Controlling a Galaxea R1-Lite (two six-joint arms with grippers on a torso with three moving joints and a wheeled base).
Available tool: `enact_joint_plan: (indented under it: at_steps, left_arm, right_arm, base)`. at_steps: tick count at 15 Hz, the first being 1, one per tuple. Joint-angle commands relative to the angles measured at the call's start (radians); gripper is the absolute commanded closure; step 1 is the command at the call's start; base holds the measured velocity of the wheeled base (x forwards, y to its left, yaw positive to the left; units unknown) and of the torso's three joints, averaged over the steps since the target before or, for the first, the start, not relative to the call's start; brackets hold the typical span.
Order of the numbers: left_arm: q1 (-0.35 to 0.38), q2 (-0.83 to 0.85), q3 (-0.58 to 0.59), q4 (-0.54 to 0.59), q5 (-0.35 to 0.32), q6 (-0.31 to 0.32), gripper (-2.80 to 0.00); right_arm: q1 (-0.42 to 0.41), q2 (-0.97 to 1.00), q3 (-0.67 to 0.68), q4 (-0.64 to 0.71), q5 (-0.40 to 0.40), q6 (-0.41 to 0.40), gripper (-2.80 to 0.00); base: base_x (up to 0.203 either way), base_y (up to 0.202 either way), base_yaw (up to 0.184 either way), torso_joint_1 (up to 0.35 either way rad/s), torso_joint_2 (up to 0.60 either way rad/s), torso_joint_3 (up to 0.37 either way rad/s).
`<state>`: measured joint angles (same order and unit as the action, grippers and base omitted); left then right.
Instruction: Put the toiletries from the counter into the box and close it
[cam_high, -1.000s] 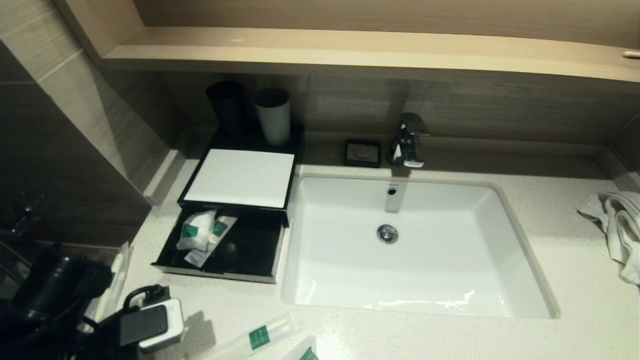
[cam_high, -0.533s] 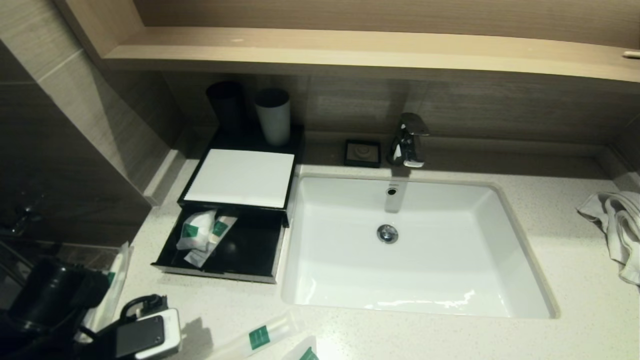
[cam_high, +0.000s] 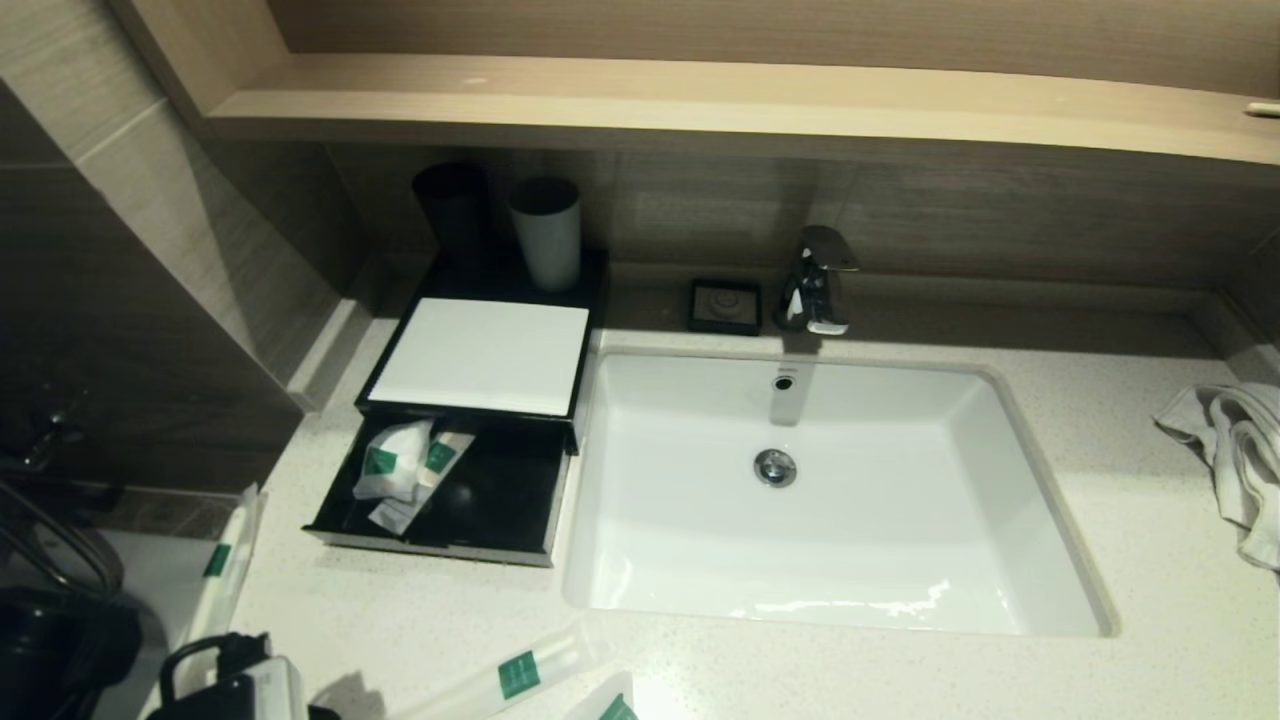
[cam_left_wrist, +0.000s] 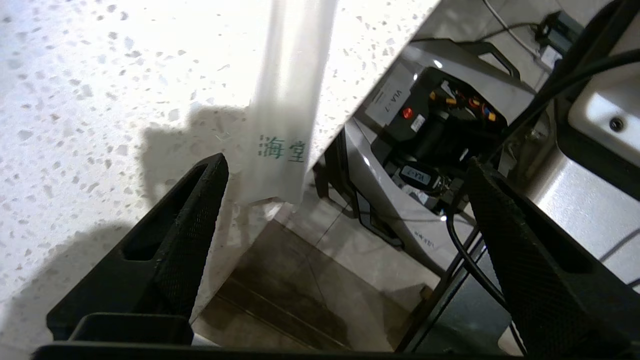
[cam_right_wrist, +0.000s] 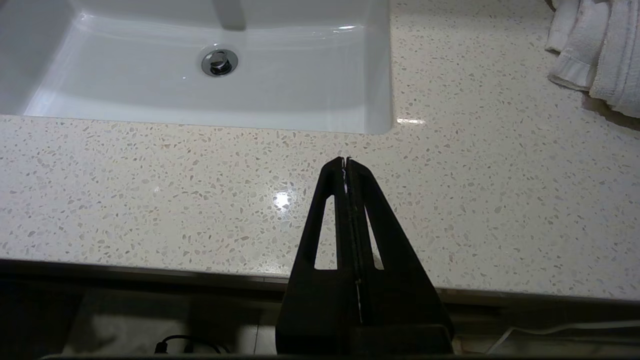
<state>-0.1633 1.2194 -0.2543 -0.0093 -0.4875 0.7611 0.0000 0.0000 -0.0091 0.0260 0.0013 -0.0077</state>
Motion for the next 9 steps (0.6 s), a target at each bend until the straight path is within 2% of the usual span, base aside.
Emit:
enact_joint_plan:
  at_steps: [1, 4, 9]
  left_arm:
    - [0.081, 0.002, 0.036, -0.059, -0.027, 0.005, -2.8]
    - [0.107, 0.04, 0.088, -0.166, -0.05, 0.008, -2.8]
    - [0.171, 0.194, 0.156, -0.418, -0.164, 0.009, -2.8]
  right_arm:
    - [0.0, 0.0, 0.0, 0.0, 0.0, 0.0, 0.0]
    - [0.0, 0.0, 0.0, 0.0, 0.0, 0.0, 0.0]
    - [0.0, 0.0, 0.0, 0.0, 0.0, 0.0, 0.0]
  base:
    - [0.0, 0.0, 0.0, 0.0, 0.0, 0.0]
    - [0.0, 0.0, 0.0, 0.0, 0.0, 0.0]
    - [0.0, 0.0, 0.0, 0.0, 0.0, 0.0]
